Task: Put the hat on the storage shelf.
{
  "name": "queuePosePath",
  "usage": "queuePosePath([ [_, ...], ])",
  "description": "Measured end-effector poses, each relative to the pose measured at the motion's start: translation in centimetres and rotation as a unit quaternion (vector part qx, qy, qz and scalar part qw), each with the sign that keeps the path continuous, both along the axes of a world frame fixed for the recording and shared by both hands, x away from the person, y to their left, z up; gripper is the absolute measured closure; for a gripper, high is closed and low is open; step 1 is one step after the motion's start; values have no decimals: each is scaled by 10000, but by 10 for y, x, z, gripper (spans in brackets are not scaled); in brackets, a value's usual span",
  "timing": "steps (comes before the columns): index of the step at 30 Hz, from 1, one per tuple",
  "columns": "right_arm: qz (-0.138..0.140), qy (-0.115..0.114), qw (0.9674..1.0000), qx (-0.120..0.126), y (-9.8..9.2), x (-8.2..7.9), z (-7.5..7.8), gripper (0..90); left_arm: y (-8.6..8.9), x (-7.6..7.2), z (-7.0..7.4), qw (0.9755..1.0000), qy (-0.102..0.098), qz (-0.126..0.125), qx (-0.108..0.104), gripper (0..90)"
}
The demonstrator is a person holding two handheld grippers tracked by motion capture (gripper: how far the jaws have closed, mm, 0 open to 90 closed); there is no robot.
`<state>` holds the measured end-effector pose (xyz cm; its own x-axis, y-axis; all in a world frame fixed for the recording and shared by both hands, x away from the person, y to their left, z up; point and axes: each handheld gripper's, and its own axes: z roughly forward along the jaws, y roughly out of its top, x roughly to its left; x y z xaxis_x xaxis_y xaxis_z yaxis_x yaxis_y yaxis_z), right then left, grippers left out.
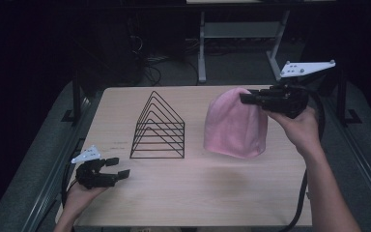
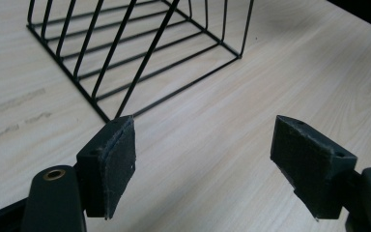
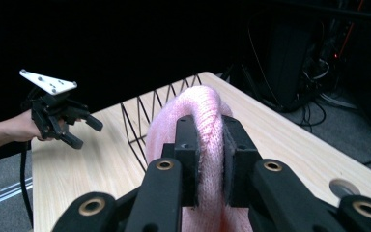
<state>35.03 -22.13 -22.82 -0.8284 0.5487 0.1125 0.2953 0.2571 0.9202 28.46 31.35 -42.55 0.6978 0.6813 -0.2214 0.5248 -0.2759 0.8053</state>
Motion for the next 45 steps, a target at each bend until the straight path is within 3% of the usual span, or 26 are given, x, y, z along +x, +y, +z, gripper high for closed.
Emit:
queuePosePath([
  [19,287,-278,9992,-22,48,5,43,788,-15,10,36,9977,-236,-639,29,237],
  [30,491,-354,9981,-75,78,11,58,788,-23,15,54,9955,-300,-898,2,237],
  [34,537,-376,9978,-50,85,12,60,787,-26,18,63,9940,-327,-1045,62,238],
  [45,725,-446,9963,-84,114,20,69,787,-38,31,90,9907,-453,-1285,-39,238],
])
